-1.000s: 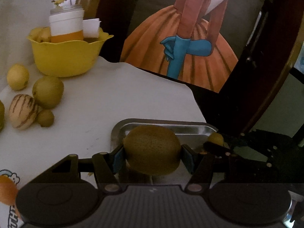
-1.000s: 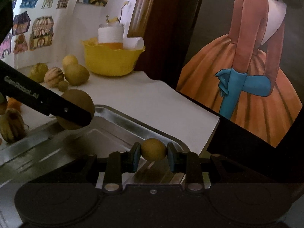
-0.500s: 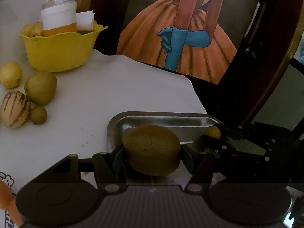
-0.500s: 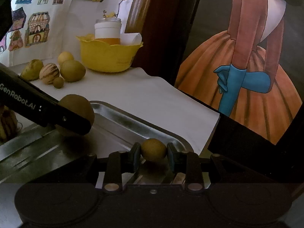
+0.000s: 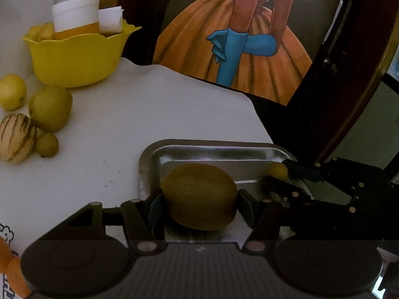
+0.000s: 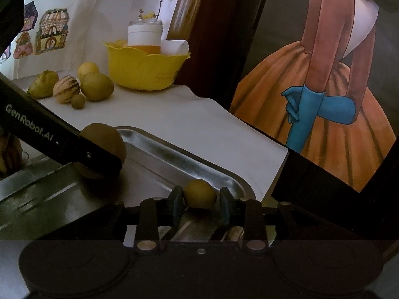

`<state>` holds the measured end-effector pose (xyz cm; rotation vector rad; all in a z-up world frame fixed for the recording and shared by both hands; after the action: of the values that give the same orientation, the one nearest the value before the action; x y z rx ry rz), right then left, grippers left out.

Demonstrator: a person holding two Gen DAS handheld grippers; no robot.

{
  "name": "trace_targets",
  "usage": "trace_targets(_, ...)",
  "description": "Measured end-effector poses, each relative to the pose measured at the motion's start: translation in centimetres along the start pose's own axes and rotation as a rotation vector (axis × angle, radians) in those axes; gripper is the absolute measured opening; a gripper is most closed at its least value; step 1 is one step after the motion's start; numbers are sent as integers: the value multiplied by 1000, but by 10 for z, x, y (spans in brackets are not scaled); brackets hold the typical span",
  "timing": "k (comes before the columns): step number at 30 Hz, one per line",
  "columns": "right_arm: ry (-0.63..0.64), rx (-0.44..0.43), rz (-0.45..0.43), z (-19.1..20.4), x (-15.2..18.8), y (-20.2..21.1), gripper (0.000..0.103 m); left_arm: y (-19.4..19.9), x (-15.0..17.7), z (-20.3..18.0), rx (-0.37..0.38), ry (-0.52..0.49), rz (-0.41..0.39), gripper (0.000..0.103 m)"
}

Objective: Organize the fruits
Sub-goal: 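Carry both held fruits over the metal tray with both tools, then open both tools to drop the fruits into the tray, then withdraw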

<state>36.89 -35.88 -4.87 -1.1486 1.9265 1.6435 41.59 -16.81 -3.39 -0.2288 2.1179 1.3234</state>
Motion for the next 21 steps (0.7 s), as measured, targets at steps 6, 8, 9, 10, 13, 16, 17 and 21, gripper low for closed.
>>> trace_targets(6, 5, 0, 1, 0, 3, 7, 44, 4, -2, 4, 6, 30, 6, 69)
trace_targets(8, 3, -5, -4, 0, 5, 12, 47, 10, -2, 3, 0, 37, -7, 73)
trace_targets(9, 1, -8, -7, 1, 6, 15, 51, 13, -1, 2, -4, 39, -15, 76)
trace_targets(10, -1, -9, -10, 1, 6, 18, 53, 17, -2, 1, -6, 41, -22, 76)
trace_targets(13, -19, -12, -26, 3, 8, 29, 60, 30, -2, -1, -3, 50, -38, 80)
trace_targets(16, -31, -20, -49, 5, 8, 44, 67, 46, 0, -4, -12, 50, -64, 85)
trace_targets(17, -27, -21, -54, 6, 8, 49, 71, 51, 1, -4, -16, 50, -71, 87)
trace_targets(21, -8, -17, -74, 12, 5, 74, 83, 74, 8, -6, -32, 71, -105, 102)
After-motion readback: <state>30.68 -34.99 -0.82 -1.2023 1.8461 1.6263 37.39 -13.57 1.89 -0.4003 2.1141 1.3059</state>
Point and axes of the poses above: each gripper's, at about its wrist camera, not at the fingertips, and y roughly against the way its jaws point, z to its left, x to its underside, the point moved 2 cm from there along -y, roughly the way its jaws point, and after that the axes turned 8 degrees about z, right-handed, at the moved point
